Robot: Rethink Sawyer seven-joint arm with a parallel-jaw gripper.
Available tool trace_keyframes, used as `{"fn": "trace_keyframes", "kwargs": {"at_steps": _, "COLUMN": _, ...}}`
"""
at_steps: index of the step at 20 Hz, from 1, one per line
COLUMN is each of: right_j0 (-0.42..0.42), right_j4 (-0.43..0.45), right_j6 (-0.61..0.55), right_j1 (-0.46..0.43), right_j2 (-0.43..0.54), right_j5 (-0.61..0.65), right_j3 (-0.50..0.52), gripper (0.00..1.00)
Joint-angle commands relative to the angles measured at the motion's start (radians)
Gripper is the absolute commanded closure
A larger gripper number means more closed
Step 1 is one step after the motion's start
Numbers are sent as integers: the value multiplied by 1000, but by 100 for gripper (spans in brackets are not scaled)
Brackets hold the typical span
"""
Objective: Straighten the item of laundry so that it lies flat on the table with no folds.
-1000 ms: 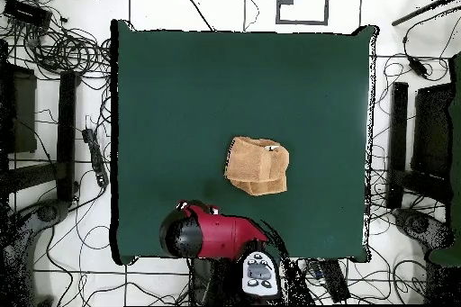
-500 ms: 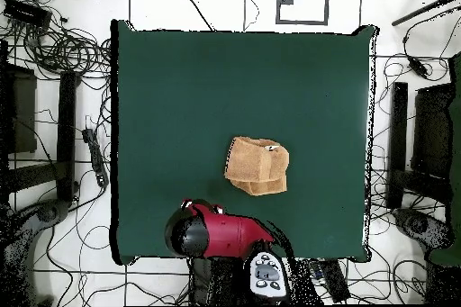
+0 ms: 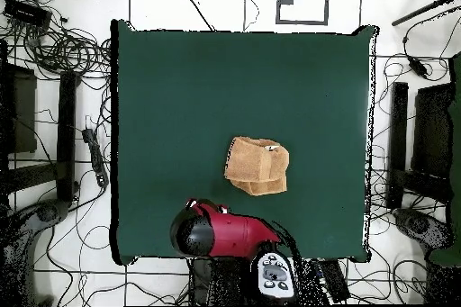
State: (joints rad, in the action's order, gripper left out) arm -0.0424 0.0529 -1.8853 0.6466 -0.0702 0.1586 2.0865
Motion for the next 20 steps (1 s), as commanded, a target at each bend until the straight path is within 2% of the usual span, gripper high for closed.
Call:
{"fn": "trace_keyframes", "kwargs": {"at_steps": 1, "right_j0": 0, "right_j4": 34, "right_j6": -35, "right_j1": -4, "right_j2": 75, "right_j5": 107, "right_j3": -88, "gripper": 0}}
{"fn": "trace_keyframes", "kwargs": {"at_steps": 12, "right_j0": -29, "right_j4": 26, "right_j6": -71, "right_j1": -4, "right_j2": 71, "right_j5": 115, "right_j3": -103, "gripper": 0}}
{"fn": "trace_keyframes", "kwargs": {"at_steps": 20, "right_j0": -54, "right_j4": 48, "right_j6": -36, "right_j1": -7, "right_j2": 70, "right_j5": 138, "right_j3": -127, "gripper": 0}}
